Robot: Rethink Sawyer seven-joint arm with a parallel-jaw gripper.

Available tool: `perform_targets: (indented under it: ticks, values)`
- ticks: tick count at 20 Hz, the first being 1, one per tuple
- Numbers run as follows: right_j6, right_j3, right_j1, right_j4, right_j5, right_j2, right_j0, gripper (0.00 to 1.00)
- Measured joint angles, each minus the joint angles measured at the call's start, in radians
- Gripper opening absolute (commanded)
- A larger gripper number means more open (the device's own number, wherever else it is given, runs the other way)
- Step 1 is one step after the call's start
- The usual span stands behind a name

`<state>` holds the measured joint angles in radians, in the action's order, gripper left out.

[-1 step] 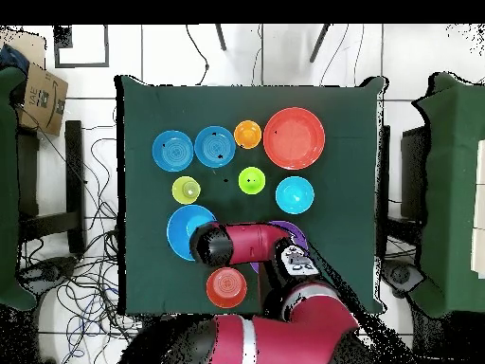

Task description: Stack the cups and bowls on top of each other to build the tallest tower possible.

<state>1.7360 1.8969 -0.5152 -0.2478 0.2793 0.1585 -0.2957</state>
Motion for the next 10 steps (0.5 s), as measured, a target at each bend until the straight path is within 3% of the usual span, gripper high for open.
perform_targets:
  ticks: [5, 10]
  values:
    - [0.000, 0.020, -0.057, 0.049, 0.141, 0.079, -0.066, 0.00]
    - [0.000, 0.041, -0.095, 0.077, 0.201, 0.129, -0.106, 0.00]
